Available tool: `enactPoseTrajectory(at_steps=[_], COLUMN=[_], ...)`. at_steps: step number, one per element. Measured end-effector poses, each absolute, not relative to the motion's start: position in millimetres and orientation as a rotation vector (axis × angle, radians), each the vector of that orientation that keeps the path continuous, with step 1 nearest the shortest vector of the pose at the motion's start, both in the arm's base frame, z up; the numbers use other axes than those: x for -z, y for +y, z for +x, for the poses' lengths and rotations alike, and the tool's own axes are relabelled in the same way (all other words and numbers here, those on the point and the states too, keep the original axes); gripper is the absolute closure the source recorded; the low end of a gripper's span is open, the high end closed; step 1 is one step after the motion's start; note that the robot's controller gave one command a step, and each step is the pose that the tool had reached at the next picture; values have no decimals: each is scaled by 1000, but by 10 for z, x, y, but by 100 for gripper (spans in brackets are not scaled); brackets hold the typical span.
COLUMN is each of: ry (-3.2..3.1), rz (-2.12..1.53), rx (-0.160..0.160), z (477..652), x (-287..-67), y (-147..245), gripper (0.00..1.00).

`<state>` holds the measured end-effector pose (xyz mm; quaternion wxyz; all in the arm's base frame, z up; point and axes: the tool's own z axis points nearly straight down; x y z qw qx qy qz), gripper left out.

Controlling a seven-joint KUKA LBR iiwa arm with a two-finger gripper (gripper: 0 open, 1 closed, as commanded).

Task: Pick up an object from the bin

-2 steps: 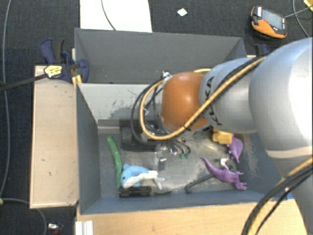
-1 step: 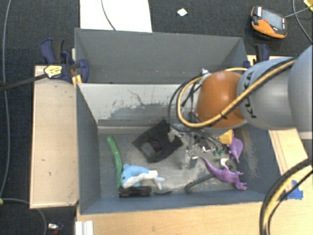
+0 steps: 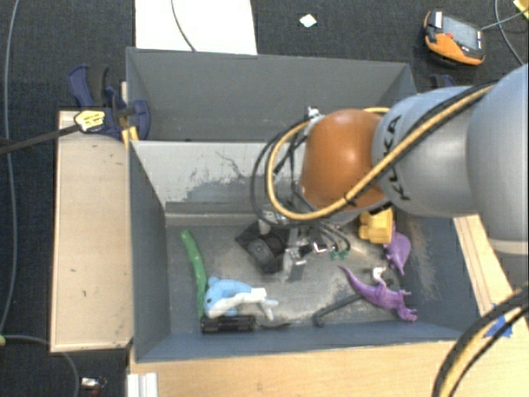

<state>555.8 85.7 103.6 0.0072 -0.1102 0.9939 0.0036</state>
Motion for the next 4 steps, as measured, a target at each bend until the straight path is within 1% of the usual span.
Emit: enactPoseTrajectory(at_steps=[1,2,3,4], ry=[3106,3106,3107,3103], rz=[-340,-339,-383,-404], rx=[4,4,3,2], z=[5722,5722,5713,5626], x=[-732,-735,-1610,-2113], y=[234,234,286,266], gripper=[100,100,100,100])
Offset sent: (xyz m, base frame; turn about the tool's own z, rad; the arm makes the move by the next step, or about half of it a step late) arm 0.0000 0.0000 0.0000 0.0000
